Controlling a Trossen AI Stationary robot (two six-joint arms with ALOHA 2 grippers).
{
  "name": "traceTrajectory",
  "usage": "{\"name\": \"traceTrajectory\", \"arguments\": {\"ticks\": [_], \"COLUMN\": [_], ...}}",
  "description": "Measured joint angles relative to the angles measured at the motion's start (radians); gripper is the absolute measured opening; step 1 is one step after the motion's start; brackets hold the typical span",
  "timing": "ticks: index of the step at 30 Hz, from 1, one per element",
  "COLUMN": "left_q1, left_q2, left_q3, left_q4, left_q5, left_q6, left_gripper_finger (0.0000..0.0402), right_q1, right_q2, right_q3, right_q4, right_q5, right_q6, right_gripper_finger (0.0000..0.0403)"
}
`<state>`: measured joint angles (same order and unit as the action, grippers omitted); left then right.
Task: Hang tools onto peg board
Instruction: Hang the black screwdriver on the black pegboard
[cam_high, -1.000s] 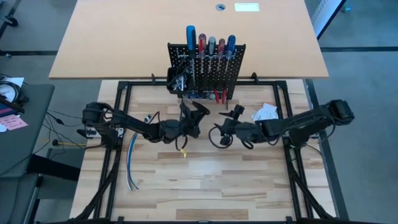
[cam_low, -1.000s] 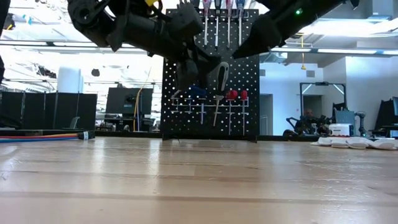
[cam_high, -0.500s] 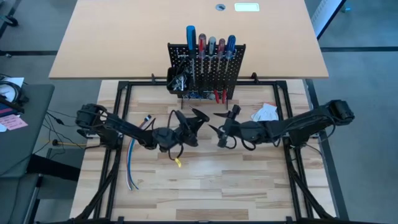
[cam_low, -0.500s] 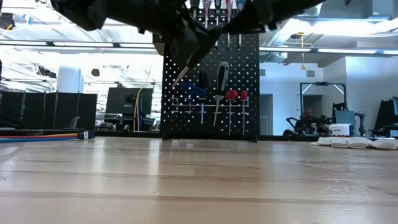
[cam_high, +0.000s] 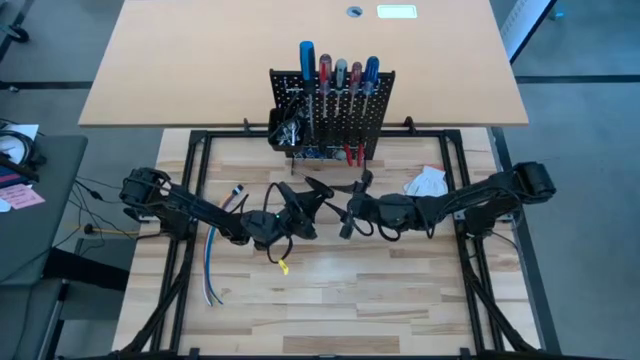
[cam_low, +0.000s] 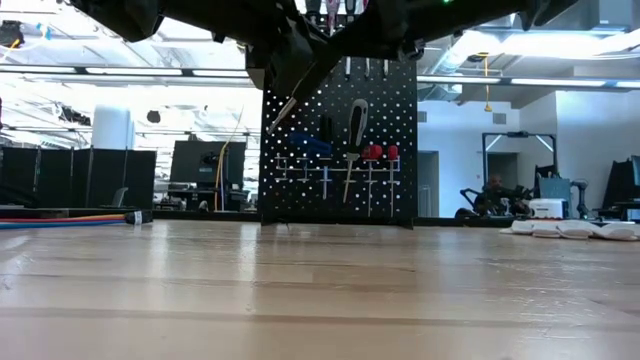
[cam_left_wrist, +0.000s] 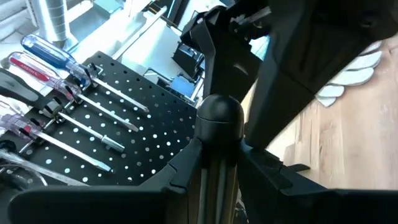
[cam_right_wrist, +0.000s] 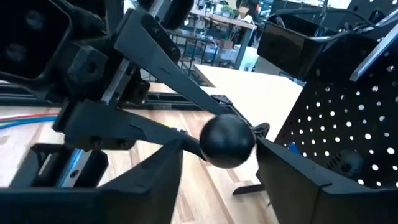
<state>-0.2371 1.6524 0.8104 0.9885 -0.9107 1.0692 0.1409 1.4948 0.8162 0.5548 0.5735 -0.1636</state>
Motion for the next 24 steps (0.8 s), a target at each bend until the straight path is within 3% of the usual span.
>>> {"name": "traceTrajectory", "arguments": {"ticks": [7,15,19,24], "left_q1": [-0.008,-0.017,-0.027,-0.075], "left_q2": [0.000,0.000,0.000,0.001], "left_q3": [0.000,0.000,0.002,0.001], "left_q4": [-0.003,-0.031,-0.124,-0.318], "left_q5": [-0.006,-0.015,-0.069,-0.211], "left_q6": [0.000,-0.027,-0.092,-0.215], "left_gripper_finger": [0.0082,0.0085,0.0121,0.0183], "right_q1": [-0.001,-0.002,-0.004,-0.014], "right_q2": [-0.008,-0.008,-0.008,-0.009], "right_q3": [0.000,0.000,0.038,0.164], "right_q4": [0.013,0.007,-0.089,-0.316], "right_q5": [0.002,0.000,0.000,0.025], "right_q6": [-0.010,-0.020,-0.021,-0.002], "right_gripper_finger": [0.0128,0.0113,0.0112,0.0111]}}
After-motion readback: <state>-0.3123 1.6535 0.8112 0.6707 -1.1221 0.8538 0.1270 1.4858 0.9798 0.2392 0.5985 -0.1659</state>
